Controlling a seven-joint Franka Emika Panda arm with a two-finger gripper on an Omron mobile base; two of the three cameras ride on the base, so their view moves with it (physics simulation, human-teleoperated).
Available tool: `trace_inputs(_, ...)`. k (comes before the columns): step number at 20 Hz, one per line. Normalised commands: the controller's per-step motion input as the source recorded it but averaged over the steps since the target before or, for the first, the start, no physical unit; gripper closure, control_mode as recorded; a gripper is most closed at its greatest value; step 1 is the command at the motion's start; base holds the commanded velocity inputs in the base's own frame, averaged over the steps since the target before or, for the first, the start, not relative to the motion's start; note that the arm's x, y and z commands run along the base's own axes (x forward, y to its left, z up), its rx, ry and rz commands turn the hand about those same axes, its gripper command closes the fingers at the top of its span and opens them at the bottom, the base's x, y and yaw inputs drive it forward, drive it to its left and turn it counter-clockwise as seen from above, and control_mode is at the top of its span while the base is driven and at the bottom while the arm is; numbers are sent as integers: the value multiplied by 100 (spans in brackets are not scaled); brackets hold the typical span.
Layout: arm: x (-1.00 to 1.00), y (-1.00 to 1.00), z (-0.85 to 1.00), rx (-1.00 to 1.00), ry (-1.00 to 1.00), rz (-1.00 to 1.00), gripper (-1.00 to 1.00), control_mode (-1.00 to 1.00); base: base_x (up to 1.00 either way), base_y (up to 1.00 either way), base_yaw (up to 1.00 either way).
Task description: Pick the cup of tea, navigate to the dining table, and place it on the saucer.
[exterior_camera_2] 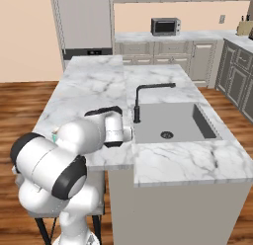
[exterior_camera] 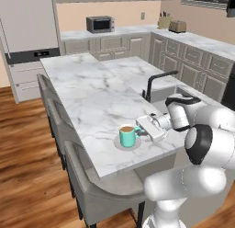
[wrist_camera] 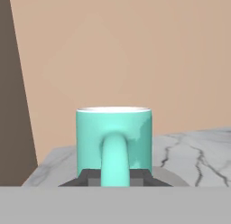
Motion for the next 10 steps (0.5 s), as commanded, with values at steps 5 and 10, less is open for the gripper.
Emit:
trace_inputs(5, 4, 1, -15, -1, 0, 0, 100, -100, 0, 0, 0)
trace_inputs(10, 0, 0, -3, 0, 0, 0, 100, -100, 0, 0, 0)
